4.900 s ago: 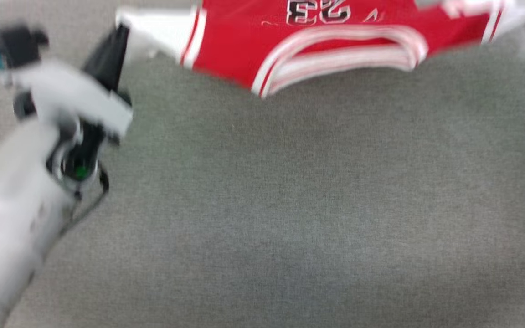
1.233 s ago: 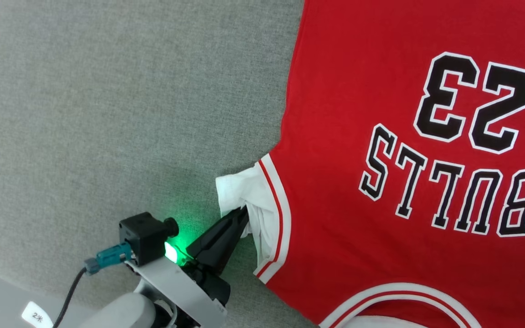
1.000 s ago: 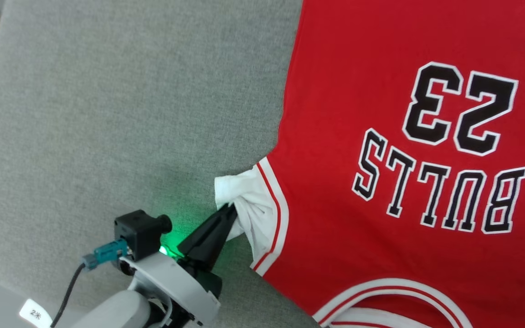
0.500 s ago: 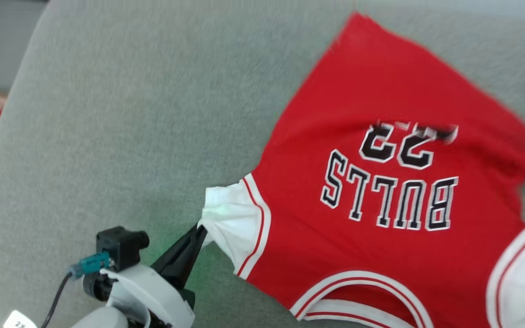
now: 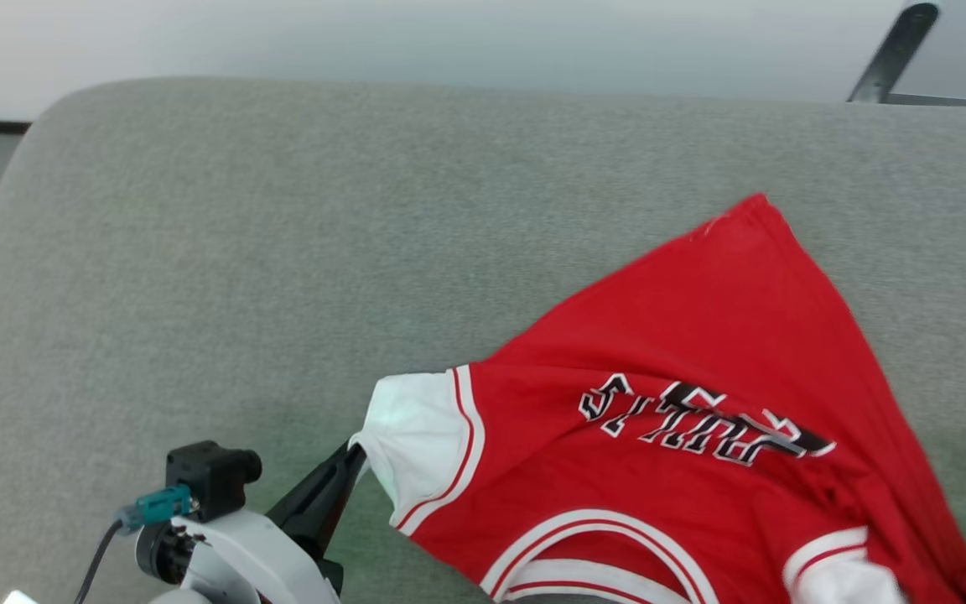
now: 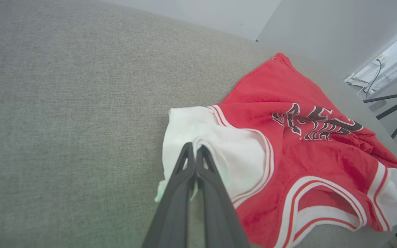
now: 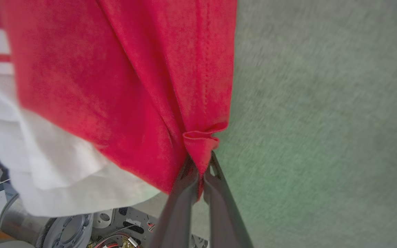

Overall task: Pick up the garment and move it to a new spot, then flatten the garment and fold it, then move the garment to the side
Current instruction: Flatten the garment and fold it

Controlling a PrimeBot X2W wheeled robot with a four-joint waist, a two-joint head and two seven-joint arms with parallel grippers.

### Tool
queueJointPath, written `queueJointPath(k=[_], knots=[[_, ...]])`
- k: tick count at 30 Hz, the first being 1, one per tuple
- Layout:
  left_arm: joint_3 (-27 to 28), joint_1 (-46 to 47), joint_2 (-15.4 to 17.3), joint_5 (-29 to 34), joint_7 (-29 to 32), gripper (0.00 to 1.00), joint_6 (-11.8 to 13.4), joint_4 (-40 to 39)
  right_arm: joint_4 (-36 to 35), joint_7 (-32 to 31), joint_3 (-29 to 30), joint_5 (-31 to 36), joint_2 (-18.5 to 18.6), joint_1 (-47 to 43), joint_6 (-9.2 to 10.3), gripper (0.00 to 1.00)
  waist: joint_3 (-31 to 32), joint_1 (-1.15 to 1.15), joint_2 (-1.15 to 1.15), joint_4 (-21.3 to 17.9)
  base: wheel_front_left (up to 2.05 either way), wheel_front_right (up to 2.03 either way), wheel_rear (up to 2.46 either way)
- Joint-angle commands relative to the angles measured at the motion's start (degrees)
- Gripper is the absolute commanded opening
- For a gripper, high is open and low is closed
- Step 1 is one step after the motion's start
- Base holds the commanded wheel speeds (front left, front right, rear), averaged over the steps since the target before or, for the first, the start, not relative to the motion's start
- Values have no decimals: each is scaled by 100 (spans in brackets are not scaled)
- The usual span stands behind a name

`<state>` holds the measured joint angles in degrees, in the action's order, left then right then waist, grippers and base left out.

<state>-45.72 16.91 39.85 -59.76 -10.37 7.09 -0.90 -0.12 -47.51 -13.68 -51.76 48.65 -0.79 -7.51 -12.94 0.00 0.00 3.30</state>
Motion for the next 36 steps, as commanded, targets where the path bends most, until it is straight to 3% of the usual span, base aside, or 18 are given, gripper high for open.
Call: queueJointPath(k=[1, 6, 7, 8, 9, 12, 16, 20, 29, 36], knots=[[8, -68, 19, 4, -6, 0, 39, -12, -71, -43, 72, 83, -75, -136, 4, 0, 81, 0, 0, -128, 0, 0, 0], [-24, -76, 37, 10, 24, 0, 42, -69, -593, -205, 511, 449, -452, -646, 4, 0, 81, 0, 0, -192, 0, 0, 0], [-26, -72, 33, 15, 30, 0, 47, -76, -691, -202, 628, 548, -521, -662, 4, 34, 80, 0, 0, -196, 0, 0, 0], [-30, -68, 27, 19, 28, 0, 51, -85, -774, -161, 776, 623, -592, -653, 4, 94, 77, 0, 0, -199, 0, 0, 0], [-34, -62, 22, 24, 27, 0, 54, -89, -858, -144, 920, 695, -651, -634, 4, 100, 74, 0, 0, -195, 0, 0, 0], [-51, -27, -2, 54, 24, 0, 50, -107, -1179, -207, 1375, 721, -773, -505, 4, 100, 60, 0, 0, -144, 0, 0, 0], [-82, 47, -47, 104, 28, 0, 41, -151, -1639, -414, 1906, 827, -607, -84, 4, 100, -17, 0, 0, -19, 0, 0, 0], [-111, 172, -150, 156, 19, 0, 5, -187, -1692, -382, 1983, 908, -527, 835, 4, 100, -193, 0, 0, 176, 0, 0, 0], [-151, 650, -458, 344, -14, 0, -124, -131, -369, -183, 356, 1488, -477, 3346, 4, 100, -981, 0, 0, 731, 0, 0, 0], [-172, 868, -697, 407, -122, 0, -267, 56, 786, 16, -1005, 1541, -358, 4457, 4, 100, -1445, 0, 0, 1018, 0, 0, 0]])
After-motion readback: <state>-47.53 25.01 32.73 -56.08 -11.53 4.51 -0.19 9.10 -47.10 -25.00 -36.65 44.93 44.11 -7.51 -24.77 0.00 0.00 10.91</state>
